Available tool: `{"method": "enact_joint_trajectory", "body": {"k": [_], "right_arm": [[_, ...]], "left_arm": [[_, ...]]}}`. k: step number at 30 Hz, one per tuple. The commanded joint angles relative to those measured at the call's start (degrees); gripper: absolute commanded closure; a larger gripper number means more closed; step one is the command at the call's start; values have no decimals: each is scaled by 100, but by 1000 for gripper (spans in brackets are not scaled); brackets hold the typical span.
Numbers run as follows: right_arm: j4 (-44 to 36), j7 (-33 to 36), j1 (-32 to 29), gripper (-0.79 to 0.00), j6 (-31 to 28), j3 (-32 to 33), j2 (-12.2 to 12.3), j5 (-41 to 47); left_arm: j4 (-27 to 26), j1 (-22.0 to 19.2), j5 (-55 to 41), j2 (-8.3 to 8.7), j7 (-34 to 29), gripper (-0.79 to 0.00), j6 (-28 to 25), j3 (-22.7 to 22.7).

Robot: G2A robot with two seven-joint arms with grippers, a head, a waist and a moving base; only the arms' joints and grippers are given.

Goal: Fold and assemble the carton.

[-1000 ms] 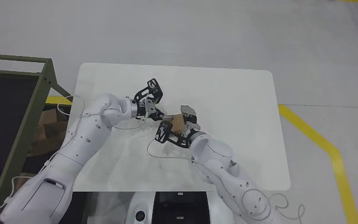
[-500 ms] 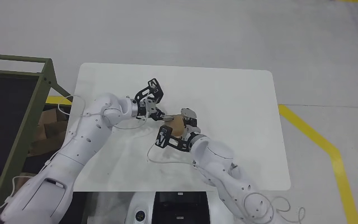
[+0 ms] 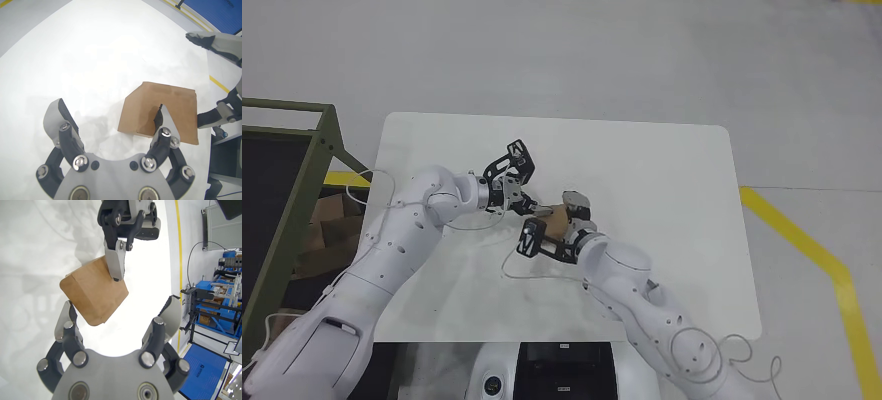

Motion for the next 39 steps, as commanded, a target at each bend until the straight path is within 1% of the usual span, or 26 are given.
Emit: {"method": "enact_joint_trajectory", "body": {"k": [1,3,10,12,15,18,22,25,26,27,29,32,39], "right_arm": [[34,26,35,-714,16,-7,-13,16],[61,43,68,-714,32,-15,-27,44],[134,68,156,-668,98,-63,-71,60],[148,68,171,-622,110,-73,-80,55],[180,65,189,-533,148,-78,-94,53],[213,56,204,-397,163,-83,-106,49],[238,41,212,-336,177,-80,-118,49],[248,37,212,-311,177,-80,-126,42],[251,35,212,-249,177,-80,-128,39],[255,33,210,-228,177,-80,-130,36],[260,19,206,-219,173,-78,-134,34],[256,5,193,-179,165,-70,-136,15],[173,-35,108,-154,133,-58,-129,-83]], "left_arm": [[2,-2,-2,-2,-3,-785,-1,0],[2,-4,7,-4,-10,-785,-6,1],[10,-9,23,-10,-13,-785,-13,2],[14,-10,25,-12,-12,-785,-16,0],[31,-11,32,-13,-6,-785,-28,-5],[54,-17,31,-14,9,-785,-40,-13],[80,-25,27,-16,17,-785,-53,-23],[95,-25,25,-19,25,-785,-46,-26],[99,-27,21,-20,20,-785,-47,-26],[101,-29,18,-21,17,-785,-48,-25],[106,-32,17,-24,14,-785,-49,-24],[107,-34,23,-27,21,-785,-52,-24],[170,-30,-43,-30,105,-785,28,-82]]}}
